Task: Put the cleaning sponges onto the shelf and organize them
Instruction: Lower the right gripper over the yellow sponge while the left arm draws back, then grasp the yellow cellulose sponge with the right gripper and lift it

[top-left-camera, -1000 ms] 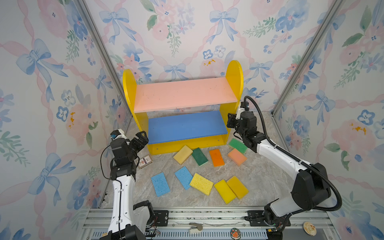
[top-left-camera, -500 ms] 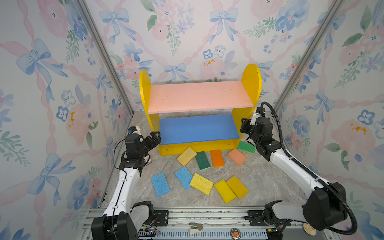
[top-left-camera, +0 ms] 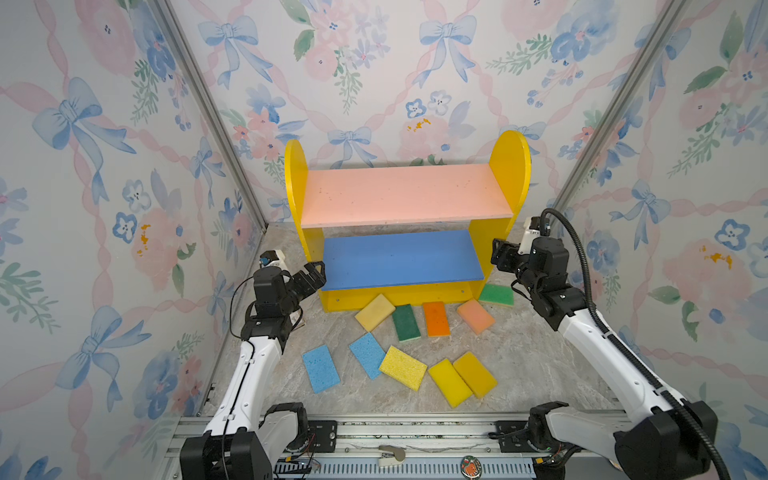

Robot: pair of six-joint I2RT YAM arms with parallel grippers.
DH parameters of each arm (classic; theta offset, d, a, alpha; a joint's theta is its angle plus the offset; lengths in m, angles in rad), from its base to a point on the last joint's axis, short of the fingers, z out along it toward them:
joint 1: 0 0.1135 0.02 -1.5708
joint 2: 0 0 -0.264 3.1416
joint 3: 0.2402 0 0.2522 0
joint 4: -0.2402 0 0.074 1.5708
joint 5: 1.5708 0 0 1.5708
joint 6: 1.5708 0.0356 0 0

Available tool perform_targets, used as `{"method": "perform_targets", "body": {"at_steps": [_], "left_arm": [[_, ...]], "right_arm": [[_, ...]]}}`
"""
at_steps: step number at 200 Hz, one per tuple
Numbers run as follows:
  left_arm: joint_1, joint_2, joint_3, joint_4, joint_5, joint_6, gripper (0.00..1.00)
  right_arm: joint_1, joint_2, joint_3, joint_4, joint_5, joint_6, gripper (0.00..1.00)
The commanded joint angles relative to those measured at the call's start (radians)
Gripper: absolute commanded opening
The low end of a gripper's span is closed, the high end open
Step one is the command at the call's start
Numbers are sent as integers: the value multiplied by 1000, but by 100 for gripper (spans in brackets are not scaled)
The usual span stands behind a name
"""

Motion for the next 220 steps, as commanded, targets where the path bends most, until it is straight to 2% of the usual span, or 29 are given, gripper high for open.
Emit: {"method": "perform_targets", "body": {"at_steps": [1, 21, 37, 54, 77, 91, 106, 126, 146, 175, 187, 220], "left_arm": [[-1, -112, -60, 25, 22, 22, 98], [-2, -196, -109, 16, 58, -12, 98], [-3, -243, -130, 8, 130, -37, 98], [-15, -299, -141, -68, 170, -26, 98], [-81, -342, -179, -131, 220, -34, 98], [-155, -370, -221, -130, 230, -73, 98], [-254, -382, -251, -129, 202, -102, 98], [-376, -419, -279, -143, 160, -124, 98], [-395, -421, -305, -164, 132, -137, 98], [-388, -405, -315, -192, 103, -153, 98], [-372, -398, -316, -201, 101, -162, 98], [-298, -420, -328, -211, 138, -180, 98]], "right_arm": [[0, -80, 96, -189, -70, 4, 82], [10, -132, 151, -376, -108, 35, 86], [41, -183, 167, -531, -116, 48, 88], [95, -251, 157, -696, -110, 61, 89], [173, -300, 103, -870, -216, 101, 90], [283, -303, 47, -915, -254, 134, 89], [446, -294, -29, -880, -240, 179, 90], [664, -208, -86, -771, -212, 161, 90], [813, -26, -75, -672, -222, 60, 94], [876, 205, -20, -569, -202, -43, 100], [884, 279, 5, -539, -203, -84, 97], [890, 408, 41, -474, -180, -150, 97]]}}
